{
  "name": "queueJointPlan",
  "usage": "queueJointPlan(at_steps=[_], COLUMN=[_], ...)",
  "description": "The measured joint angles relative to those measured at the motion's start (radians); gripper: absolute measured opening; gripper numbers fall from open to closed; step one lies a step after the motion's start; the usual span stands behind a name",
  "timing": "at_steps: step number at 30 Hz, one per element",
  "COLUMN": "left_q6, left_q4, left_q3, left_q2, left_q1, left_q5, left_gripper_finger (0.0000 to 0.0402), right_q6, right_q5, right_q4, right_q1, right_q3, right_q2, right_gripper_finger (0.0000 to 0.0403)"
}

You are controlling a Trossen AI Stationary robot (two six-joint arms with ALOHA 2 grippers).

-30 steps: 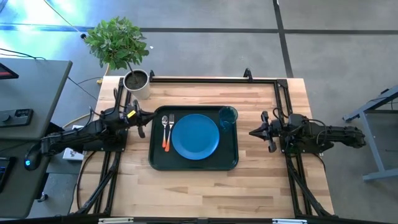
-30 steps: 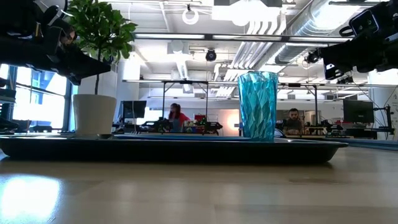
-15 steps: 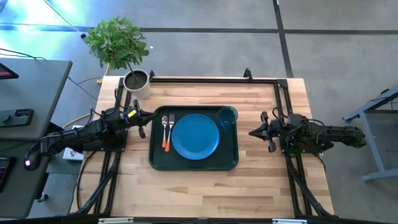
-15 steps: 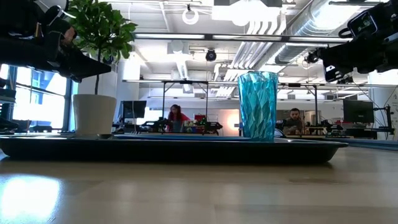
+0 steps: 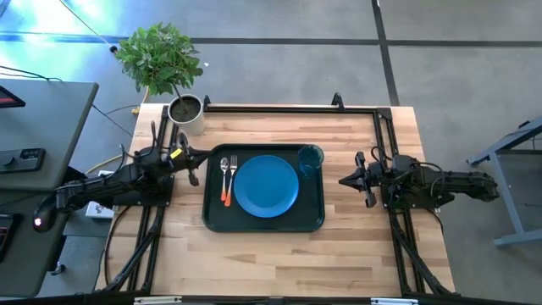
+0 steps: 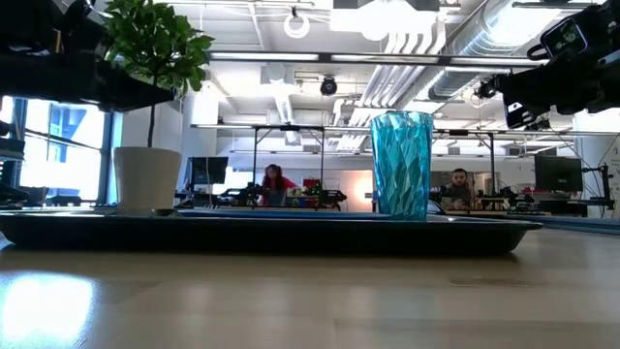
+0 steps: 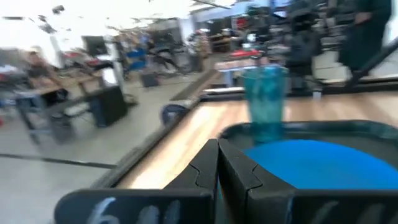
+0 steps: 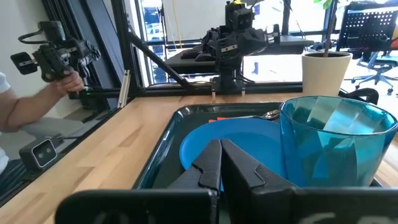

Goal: Pick and place plate/cup/fork/spoon on tray
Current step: Return to Home Position

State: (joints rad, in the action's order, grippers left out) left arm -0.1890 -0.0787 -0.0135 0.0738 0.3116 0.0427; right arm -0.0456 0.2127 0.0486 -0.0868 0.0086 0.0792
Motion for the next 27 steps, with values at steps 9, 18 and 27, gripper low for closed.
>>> queueJointPlan(at_steps=[9, 18, 27], left_q6=[-0.007, -0.006, -0.004], left_q4=[-0.015, -0.084, -0.133], left_q3=[0.000, 0.002, 0.002], left_q2=[0.000, 0.000, 0.001], left_q1=[0.000, 0.000, 0.016], left_q5=[0.071, 0.066, 0.010], left_gripper_finger=[0.0000, 0.0000, 0.0000], right_q6=[0.001, 0.001, 0.001], right_q5=[0.000, -0.001, -0.001], right_q4=[0.000, 0.000, 0.000], right_q1=[0.000, 0.000, 0.000], right_q3=[0.000, 0.000, 0.000], right_q2=[0.000, 0.000, 0.000], right_gripper_finger=[0.0000, 0.0000, 0.0000])
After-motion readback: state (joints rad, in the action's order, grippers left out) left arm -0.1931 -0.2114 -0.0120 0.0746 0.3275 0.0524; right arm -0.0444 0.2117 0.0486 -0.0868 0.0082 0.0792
